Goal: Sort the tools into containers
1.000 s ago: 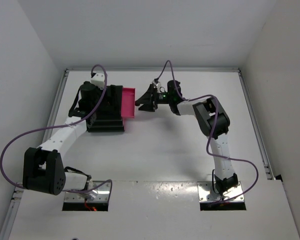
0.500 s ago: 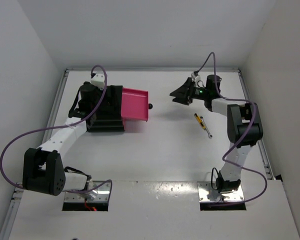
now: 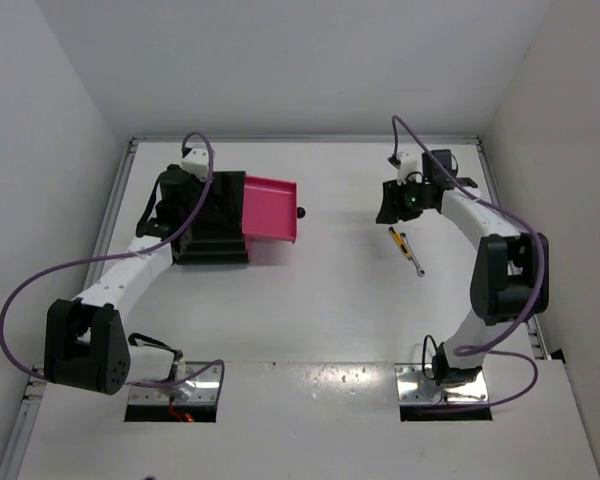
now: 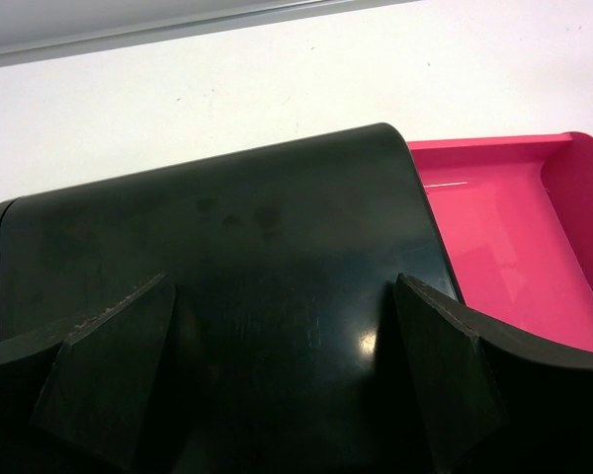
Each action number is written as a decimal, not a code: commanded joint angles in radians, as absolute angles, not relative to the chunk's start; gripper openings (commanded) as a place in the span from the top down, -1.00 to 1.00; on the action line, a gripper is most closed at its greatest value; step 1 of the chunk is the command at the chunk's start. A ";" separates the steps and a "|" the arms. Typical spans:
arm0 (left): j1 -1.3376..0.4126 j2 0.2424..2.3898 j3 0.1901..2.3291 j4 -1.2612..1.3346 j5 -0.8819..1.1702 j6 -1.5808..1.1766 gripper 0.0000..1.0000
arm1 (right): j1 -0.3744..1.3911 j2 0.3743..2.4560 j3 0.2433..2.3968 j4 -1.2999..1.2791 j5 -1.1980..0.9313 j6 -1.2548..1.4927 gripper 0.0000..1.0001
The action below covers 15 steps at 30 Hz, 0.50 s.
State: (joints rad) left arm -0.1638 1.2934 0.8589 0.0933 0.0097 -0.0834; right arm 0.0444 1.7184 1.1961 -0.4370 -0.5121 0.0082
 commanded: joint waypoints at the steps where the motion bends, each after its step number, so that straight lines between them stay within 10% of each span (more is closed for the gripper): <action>1: -0.167 1.321 0.799 -0.132 0.040 -0.083 -1.00 | 0.025 1.681 1.169 -0.561 -0.240 -0.244 0.11; 15: -0.167 1.321 0.790 -0.132 0.040 -0.083 -1.00 | 0.035 1.838 1.178 -0.480 -0.163 -0.296 0.14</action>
